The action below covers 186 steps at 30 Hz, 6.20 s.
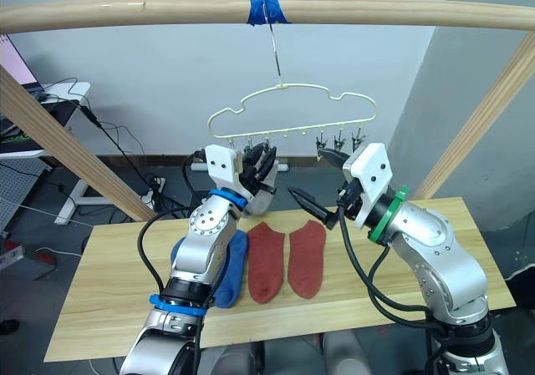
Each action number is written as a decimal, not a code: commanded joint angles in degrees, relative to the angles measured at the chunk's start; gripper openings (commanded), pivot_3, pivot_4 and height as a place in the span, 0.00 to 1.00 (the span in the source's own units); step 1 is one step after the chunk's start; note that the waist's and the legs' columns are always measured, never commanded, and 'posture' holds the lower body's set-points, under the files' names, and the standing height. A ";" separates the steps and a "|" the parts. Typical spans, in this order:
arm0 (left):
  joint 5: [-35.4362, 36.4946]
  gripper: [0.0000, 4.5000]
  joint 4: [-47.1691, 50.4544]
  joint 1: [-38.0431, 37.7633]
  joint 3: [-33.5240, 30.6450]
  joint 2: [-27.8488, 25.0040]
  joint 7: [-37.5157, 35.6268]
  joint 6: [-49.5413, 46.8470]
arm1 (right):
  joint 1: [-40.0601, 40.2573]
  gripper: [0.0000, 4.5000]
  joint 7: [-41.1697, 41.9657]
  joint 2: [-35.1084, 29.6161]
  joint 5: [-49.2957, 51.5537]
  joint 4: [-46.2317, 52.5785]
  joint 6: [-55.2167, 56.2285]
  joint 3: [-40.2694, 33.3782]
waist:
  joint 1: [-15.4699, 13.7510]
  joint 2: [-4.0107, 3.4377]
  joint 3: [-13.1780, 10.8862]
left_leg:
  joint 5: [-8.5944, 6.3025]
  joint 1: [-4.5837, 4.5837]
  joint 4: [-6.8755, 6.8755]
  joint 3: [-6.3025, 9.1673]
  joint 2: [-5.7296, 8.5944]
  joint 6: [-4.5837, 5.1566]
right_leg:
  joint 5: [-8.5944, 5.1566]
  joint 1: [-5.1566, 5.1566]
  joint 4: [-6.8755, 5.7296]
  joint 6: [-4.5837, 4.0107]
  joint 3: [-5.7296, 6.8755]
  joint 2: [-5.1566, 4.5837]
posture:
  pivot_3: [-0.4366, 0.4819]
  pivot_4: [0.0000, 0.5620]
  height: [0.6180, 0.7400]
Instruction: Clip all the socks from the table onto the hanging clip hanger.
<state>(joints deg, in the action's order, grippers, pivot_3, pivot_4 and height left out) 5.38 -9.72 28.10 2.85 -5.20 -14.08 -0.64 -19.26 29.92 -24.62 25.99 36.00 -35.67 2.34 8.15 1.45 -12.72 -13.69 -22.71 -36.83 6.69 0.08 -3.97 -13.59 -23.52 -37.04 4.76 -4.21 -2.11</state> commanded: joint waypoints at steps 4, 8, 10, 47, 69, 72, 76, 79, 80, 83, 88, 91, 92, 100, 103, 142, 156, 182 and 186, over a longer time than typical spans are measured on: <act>-0.08 0.00 1.70 0.95 -0.67 0.21 0.30 0.42 | -0.35 1.00 -0.23 -0.17 0.68 3.17 0.76 0.07 | 0.00 0.00 0.00 | 0.00 0.00 0.00 0.00 0.00 0.00 | 0.00 0.00 0.00 0.00 0.00 0.00 | 0.22 0.31 1.00; -0.12 0.00 3.09 0.68 -0.48 0.13 -0.09 -0.46 | 1.17 1.00 0.19 -0.56 0.14 2.88 1.05 0.73 | -0.02 0.00 0.01 | 0.00 0.00 0.00 0.00 0.00 0.00 | 0.00 0.00 0.00 0.00 0.00 0.00 | 0.22 0.31 1.00; 0.30 0.00 4.52 0.13 -0.24 -0.47 -1.13 -2.18 | 2.14 1.00 0.37 -1.80 -1.59 1.49 0.79 1.85 | -0.03 0.00 0.01 | 0.00 0.00 0.00 0.00 0.00 0.00 | 0.00 0.00 0.00 0.00 0.00 0.00 | 0.23 0.30 1.00; 26.03 0.00 23.60 1.34 -7.65 -16.12 -12.77 -52.69 | -9.19 0.25 10.50 9.43 -32.22 -70.37 28.40 22.22 | -0.24 -0.07 0.07 | 0.03 0.38 -0.02 0.06 -0.06 0.02 | 0.16 0.31 -0.11 -0.15 0.02 0.07 | 0.36 0.34 1.00; 42.73 0.00 20.04 3.00 -16.89 -11.94 -8.16 -69.17 | -0.15 0.01 17.31 8.09 -5.73 -24.08 4.46 9.14 | -0.22 -0.09 0.06 | 0.02 0.43 0.00 0.06 -0.12 0.02 | 0.05 0.32 -0.09 0.00 0.02 0.12 | 0.32 0.35 1.00; 43.74 0.00 20.15 3.01 -16.61 -12.46 -8.11 -70.00 | -0.30 0.01 16.78 8.32 -5.30 -23.99 4.39 9.22 | -0.23 -0.09 0.06 | 0.02 0.42 0.01 0.04 -0.11 0.02 | 0.05 0.32 -0.06 0.00 0.01 0.12 | 0.32 0.35 1.00; 43.77 0.00 20.95 2.45 -15.18 -13.80 -8.86 -69.91 | -0.88 0.01 15.91 8.75 -4.58 -24.46 4.49 7.99 | -0.19 -0.09 0.06 | 0.02 0.42 0.05 0.04 -0.12 0.01 | 0.05 0.29 -0.06 -0.01 0.01 0.12 | 0.32 0.34 1.00; 43.82 0.00 20.21 2.74 -15.21 -13.60 -8.60 -69.27 | -1.35 0.01 15.56 8.72 -4.58 -25.38 4.68 7.53 | -0.21 -0.09 0.06 | 0.02 0.42 0.05 0.03 -0.12 0.01 | 0.05 0.29 -0.06 -0.01 0.01 0.12 | 0.31 0.35 1.00; 43.85 0.00 20.13 2.87 -15.14 -13.55 -8.58 -69.23 | -1.50 0.01 15.50 8.79 -4.59 -25.62 4.75 7.40 | -0.21 -0.09 0.06 | 0.02 0.42 0.05 0.02 -0.12 0.01 | 0.05 0.29 -0.05 -0.01 0.01 0.12 | 0.31 0.34 1.00; 44.19 0.00 20.38 2.92 -14.75 -13.66 -8.99 -69.40 | -1.74 0.01 15.23 9.06 -4.61 -26.04 5.04 7.03 | -0.20 -0.09 0.06 | 0.02 0.42 0.06 0.02 -0.12 0.01 | 0.05 0.29 -0.05 -0.01 0.00 0.12 | 0.31 0.34 1.00; 44.02 0.00 19.92 3.13 -14.51 -13.79 -9.12 -68.91 | -2.15 0.01 15.16 9.23 -4.60 -26.38 5.36 6.61 | -0.20 -0.09 0.06 | 0.02 0.41 0.08 0.01 -0.12 0.01 | 0.05 0.29 -0.02 -0.01 0.00 0.12 | 0.30 0.33 1.00; 43.59 0.00 20.20 3.40 -13.54 -14.12 -10.14 -67.81 | -2.69 0.01 14.82 9.41 -5.25 -27.16 5.94 6.81 | -0.19 -0.09 0.06 | 0.02 0.41 0.08 0.01 -0.12 0.01 | 0.05 0.29 -0.02 -0.01 0.00 0.12 | 0.30 0.33 1.00; 43.42 0.00 20.38 3.37 -13.24 -14.26 -10.47 -67.35 | -2.81 0.01 14.73 9.51 -5.29 -27.34 6.06 6.80 | -0.19 -0.09 0.06 | 0.02 0.41 0.08 0.01 -0.12 0.01 | 0.05 0.29 -0.02 -0.01 0.00 0.12 | 0.30 0.33 1.00; 42.67 0.00 20.48 2.44 -11.82 -15.73 -12.53 -64.21 | -3.22 0.01 14.50 9.52 -5.76 -28.06 7.01 6.97 | -0.20 -0.09 0.06 | 0.02 0.35 0.11 0.00 -0.12 0.01 | 0.05 0.24 0.01 -0.01 0.00 0.12 | 0.31 0.32 1.00; 42.91 0.00 20.43 2.73 -11.85 -15.73 -12.49 -64.27 | -3.54 0.01 14.19 9.80 -6.05 -28.35 7.45 7.18 | -0.20 -0.09 0.06 | 0.02 0.35 0.11 0.00 -0.12 0.01 | 0.05 0.24 0.01 -0.01 0.00 0.12 | 0.31 0.31 1.00; 47.95 0.83 26.95 -0.31 -11.64 -18.56 -16.47 -62.47 | -5.27 0.00 13.74 10.45 -6.33 -29.76 8.71 7.37 | -0.24 -0.10 0.05 | 0.02 0.22 0.10 0.04 -0.12 0.01 | 0.06 0.14 0.00 -0.03 0.01 0.11 | 0.33 0.32 1.00; 48.87 1.00 36.18 -9.58 -19.30 -31.41 -23.33 -55.90 | -4.92 0.54 14.29 7.44 -6.89 -32.29 9.32 6.03 | -0.96 -0.12 0.04 | 0.02 0.12 0.13 -0.03 -0.16 0.01 | 0.09 0.01 0.03 -0.13 0.01 0.10 | 0.39 0.32 1.00; 34.42 1.00 45.53 -23.53 -13.49 -25.95 -24.81 -28.50 | 3.90 0.71 -17.70 14.36 -14.88 -6.20 7.33 0.18 | -3.38 -0.12 0.04 | 0.02 -0.05 0.15 -0.15 -0.23 0.01 | 0.07 -0.25 0.00 -0.24 -0.01 0.11 | 0.38 0.33 1.00; 34.82 1.00 45.62 -23.27 -13.12 -25.83 -24.25 -28.38 | 3.47 0.48 -18.16 14.68 -15.58 -6.63 7.57 0.96 | -3.38 -0.12 0.04 | 0.02 -0.05 0.14 -0.15 -0.23 0.01 | 0.07 -0.24 0.00 -0.23 -0.01 0.11 | 0.39 0.32 1.00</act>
<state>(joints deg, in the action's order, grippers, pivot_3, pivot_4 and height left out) 39.87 34.21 4.20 -10.39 -31.23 -38.72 -29.98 -14.77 12.27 -10.06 10.74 27.03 -29.50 3.30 4.76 1.33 -12.68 -13.67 -22.76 -36.69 6.54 -0.16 -3.96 -13.52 -23.76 -37.03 4.53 -4.21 -2.00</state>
